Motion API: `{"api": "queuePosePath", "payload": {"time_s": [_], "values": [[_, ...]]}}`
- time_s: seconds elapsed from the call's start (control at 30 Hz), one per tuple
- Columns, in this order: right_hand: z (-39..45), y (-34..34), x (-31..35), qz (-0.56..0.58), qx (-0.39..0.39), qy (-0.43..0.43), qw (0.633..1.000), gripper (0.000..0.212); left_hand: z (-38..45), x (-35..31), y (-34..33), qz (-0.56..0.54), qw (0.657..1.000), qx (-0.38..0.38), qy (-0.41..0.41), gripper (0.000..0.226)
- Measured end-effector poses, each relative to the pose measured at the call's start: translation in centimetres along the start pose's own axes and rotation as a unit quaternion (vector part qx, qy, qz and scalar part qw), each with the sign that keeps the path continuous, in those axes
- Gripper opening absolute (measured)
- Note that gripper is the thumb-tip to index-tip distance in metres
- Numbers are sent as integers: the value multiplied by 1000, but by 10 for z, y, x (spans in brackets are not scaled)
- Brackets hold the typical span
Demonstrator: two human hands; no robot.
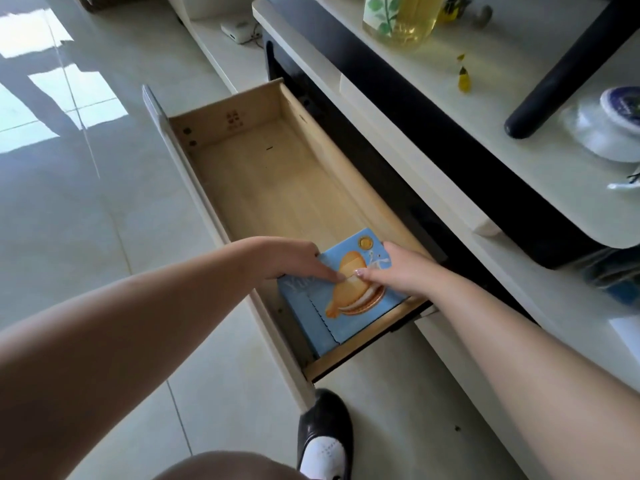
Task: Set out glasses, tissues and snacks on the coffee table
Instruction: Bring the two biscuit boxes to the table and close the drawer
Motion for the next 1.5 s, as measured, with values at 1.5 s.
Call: {"api": "queuePosePath", "payload": {"time_s": [1.5], "values": [[-191,-158,302,502,174,222,817,32,-396,246,8,-591,714,-320,-197,58]]}}
Point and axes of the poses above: each hand's wrist, its own z-axis towards the middle knuckle, its own y-axis out of the back of the hand, x = y × z, the point moved 6 cm from there along z, towards the middle knuckle, and after that the axes turned 8 degrees about z, right-handed, at the moved point
